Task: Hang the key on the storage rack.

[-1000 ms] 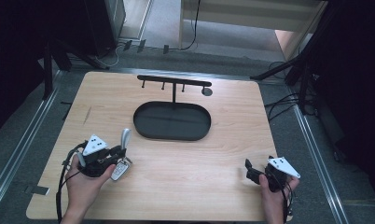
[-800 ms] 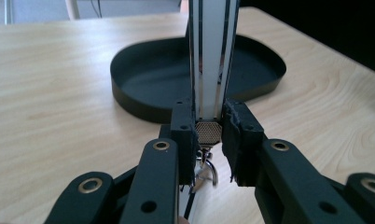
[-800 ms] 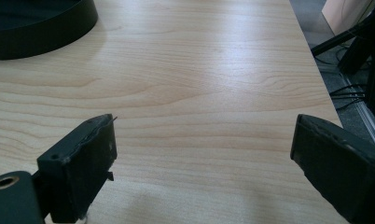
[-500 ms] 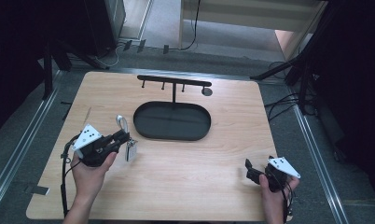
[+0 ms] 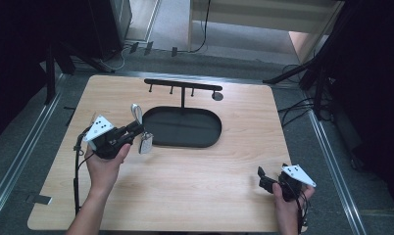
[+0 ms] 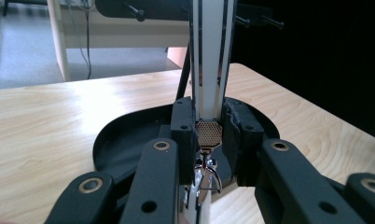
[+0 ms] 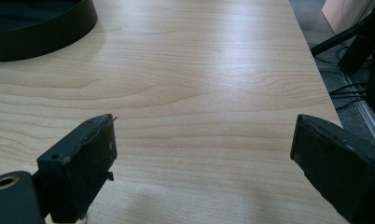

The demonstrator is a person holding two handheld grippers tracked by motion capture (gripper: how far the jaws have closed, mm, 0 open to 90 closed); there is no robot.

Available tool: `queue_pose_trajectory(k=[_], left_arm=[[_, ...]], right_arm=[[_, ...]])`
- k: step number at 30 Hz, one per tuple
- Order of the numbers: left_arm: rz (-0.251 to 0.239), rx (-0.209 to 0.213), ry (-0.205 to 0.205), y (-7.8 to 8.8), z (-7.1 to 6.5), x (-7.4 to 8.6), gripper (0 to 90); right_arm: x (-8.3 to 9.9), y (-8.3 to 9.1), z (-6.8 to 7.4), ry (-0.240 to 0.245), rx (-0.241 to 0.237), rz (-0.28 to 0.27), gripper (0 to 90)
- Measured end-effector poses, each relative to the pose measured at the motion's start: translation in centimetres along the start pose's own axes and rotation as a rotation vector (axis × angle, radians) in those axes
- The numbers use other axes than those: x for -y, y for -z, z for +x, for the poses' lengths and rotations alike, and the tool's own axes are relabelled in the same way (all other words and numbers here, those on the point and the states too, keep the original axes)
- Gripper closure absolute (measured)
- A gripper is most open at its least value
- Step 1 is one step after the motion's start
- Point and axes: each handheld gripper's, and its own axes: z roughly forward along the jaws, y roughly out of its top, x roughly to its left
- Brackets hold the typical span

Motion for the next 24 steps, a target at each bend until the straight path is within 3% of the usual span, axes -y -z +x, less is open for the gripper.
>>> queue_pose_trajectory(k=[9,15,24], left_arm=[[-0.004,0.010,0.021,-2.0,0.9,-0.8,75.2],[0.013,0.023,0.009,-3.8,1.3,-1.8,75.2],[0.020,0.053,0.041,-6.2,2.3,-2.1,75.2]], right_arm=[[0.0,0.0,0.0,0.000,0.000,0.002,6.9],[0.0,0.0,0.0,0.001,0.001,0.001,6.9],[0.0,0.0,0.0,-0.002,0.000,-0.001,7.0]])
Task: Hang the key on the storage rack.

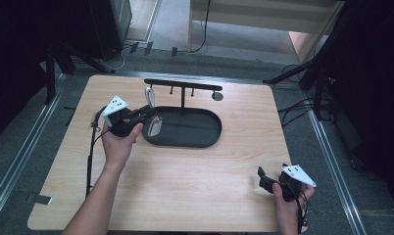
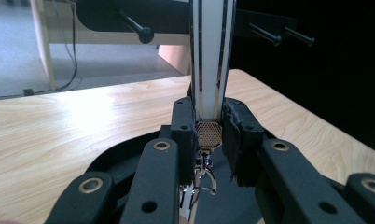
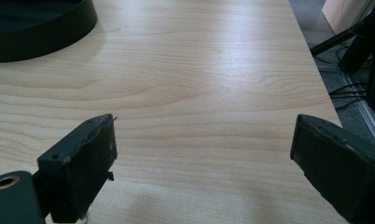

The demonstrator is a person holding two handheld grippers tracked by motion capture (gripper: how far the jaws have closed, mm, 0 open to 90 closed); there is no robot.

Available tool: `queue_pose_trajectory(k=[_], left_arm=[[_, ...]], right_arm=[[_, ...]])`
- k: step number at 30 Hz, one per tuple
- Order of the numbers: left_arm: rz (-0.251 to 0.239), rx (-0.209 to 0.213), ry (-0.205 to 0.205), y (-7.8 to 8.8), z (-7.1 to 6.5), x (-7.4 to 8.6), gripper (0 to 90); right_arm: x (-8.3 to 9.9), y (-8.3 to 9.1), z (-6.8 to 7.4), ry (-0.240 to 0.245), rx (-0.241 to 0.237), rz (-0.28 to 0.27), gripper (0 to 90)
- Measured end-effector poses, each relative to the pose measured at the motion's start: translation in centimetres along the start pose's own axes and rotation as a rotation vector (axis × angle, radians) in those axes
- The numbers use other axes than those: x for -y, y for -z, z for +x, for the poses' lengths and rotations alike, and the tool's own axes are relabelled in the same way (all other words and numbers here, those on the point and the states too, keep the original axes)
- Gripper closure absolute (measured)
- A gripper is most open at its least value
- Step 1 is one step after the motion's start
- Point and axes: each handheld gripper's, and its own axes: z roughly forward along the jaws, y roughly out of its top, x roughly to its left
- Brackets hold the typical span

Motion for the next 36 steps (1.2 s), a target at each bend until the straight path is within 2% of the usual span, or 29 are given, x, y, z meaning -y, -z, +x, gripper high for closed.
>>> queue_pose_trajectory(k=[10,15,17,20,25,28,32,36], left_arm=[[-0.003,0.022,0.063,-1.4,1.6,0.0,75.2],[0.006,0.044,0.083,-2.0,2.2,0.0,75.2],[0.009,0.048,0.084,-2.2,2.3,-0.1,75.2],[0.001,0.076,0.089,-2.6,2.2,-0.1,75.2],[0.020,0.066,0.074,-3.0,2.1,-0.1,75.2],[0.011,0.063,0.107,-2.9,2.6,-0.1,75.1],[0.013,0.061,0.126,-2.8,3.2,-0.1,75.1],[0.009,0.082,0.162,-2.9,3.8,0.1,75.0]], right_arm=[[0.0,0.0,0.0,0.001,0.002,0.001,7.0],[0.0,0.0,0.0,0.001,0.000,0.001,7.1],[0.0,0.1,0.0,0.002,0.000,-0.001,7.1],[0.0,0.0,0.0,-0.003,0.000,0.000,7.1],[0.0,0.1,0.0,0.002,0.002,0.001,7.1],[0.0,0.1,0.0,0.002,0.003,0.000,7.1],[0.0,0.0,0.0,0.002,0.003,0.001,7.1],[0.0,0.1,0.0,0.004,0.003,0.001,7.1]])
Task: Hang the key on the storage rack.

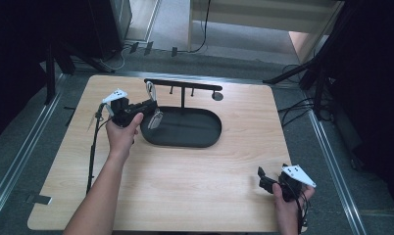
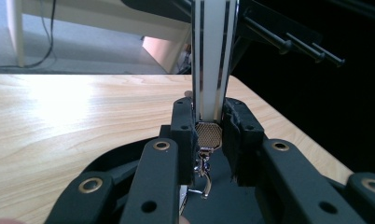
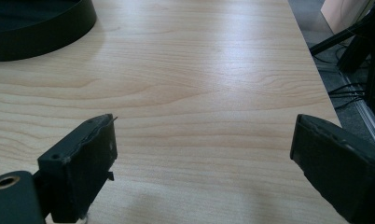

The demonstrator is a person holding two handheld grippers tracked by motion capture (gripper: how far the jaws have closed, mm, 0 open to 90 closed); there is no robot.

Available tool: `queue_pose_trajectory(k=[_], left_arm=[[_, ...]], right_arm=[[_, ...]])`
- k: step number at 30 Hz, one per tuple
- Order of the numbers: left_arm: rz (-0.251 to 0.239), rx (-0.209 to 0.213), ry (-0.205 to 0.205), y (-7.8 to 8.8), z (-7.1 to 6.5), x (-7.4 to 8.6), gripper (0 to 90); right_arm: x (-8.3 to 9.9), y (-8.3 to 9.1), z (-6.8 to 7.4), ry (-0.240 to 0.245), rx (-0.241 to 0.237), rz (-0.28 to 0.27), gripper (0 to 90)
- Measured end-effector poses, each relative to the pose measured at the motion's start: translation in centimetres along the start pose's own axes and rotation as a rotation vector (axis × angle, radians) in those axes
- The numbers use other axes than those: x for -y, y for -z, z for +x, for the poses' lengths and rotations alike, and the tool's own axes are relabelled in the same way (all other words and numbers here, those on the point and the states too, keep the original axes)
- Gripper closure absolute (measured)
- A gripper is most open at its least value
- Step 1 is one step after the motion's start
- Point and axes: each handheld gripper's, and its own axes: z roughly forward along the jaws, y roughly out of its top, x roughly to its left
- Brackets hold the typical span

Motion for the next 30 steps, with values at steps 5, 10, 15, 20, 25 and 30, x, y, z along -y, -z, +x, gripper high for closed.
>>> queue_pose_trajectory(k=[5,10,15,20,25,30], left_arm=[[-0.037,0.020,0.060,0.25,0.48,-0.05,75.4],[-0.037,-0.004,0.059,0.25,0.26,-0.04,75.3],[-0.045,-0.060,0.084,0.11,0.28,0.03,74.6],[-0.026,-0.115,0.115,-0.25,0.49,0.27,73.0],[-0.025,-0.113,0.111,-0.37,0.29,0.50,67.8],[-0.043,-0.129,0.088,0.06,0.16,0.59,59.0]], right_arm=[[0.00,-0.01,0.03,0.001,0.001,-0.001,7.0],[0.00,-0.01,0.03,0.002,0.001,0.000,7.1],[0.00,-0.01,0.05,0.000,0.000,0.001,7.1],[0.00,-0.02,0.02,0.001,0.000,0.002,7.1],[-0.01,-0.02,0.01,0.000,0.000,0.003,7.1],[-0.01,-0.03,0.08,0.002,0.001,0.004,7.1]])
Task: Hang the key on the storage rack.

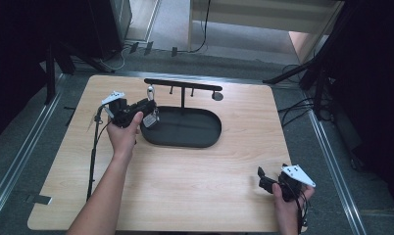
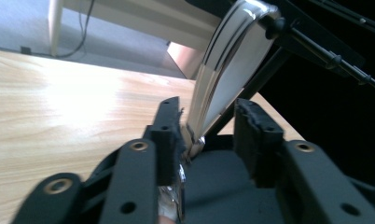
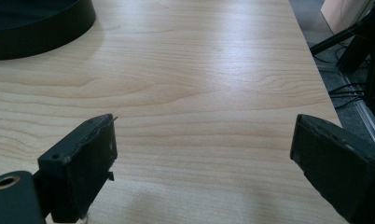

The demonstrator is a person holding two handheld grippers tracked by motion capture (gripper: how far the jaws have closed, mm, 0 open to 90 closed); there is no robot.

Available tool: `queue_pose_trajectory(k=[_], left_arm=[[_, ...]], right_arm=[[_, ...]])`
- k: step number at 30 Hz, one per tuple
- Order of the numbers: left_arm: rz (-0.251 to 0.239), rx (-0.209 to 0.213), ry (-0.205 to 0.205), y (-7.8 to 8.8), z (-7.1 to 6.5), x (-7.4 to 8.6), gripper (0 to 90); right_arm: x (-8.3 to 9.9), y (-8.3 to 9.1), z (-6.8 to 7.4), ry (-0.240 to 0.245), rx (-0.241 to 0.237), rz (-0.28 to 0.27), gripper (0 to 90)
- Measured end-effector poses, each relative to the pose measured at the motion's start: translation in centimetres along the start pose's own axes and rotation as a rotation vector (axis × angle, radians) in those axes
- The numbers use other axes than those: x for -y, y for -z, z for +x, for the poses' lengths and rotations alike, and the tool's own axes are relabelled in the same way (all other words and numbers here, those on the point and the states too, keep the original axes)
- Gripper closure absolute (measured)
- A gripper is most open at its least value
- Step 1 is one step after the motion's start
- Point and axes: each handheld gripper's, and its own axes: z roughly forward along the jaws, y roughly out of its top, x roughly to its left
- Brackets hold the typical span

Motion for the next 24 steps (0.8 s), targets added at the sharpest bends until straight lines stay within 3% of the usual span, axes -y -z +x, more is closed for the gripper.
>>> queue_pose_trajectory(k=[7,14,18,22,24], left_arm=[[-0.035,-0.052,-0.082,1.1,-0.3,-0.2,39.7],[-0.033,-0.105,-0.103,2.9,-0.2,0.1,18.5],[-0.050,-0.103,-0.112,4.3,-0.1,0.2,11.8],[-0.031,-0.055,-0.154,5.4,-0.2,0.4,0.4],[-0.028,-0.054,-0.166,6.0,-0.3,0.4,0.0]], right_arm=[[0.0,0.0,0.0,0.001,0.000,0.003,7.1],[0.0,0.0,0.1,0.006,0.002,0.003,7.1],[0.0,0.0,0.1,0.010,0.005,0.004,7.1],[0.0,0.0,0.1,0.013,0.006,0.006,7.1],[0.0,0.0,0.1,0.012,0.005,0.005,7.1]])
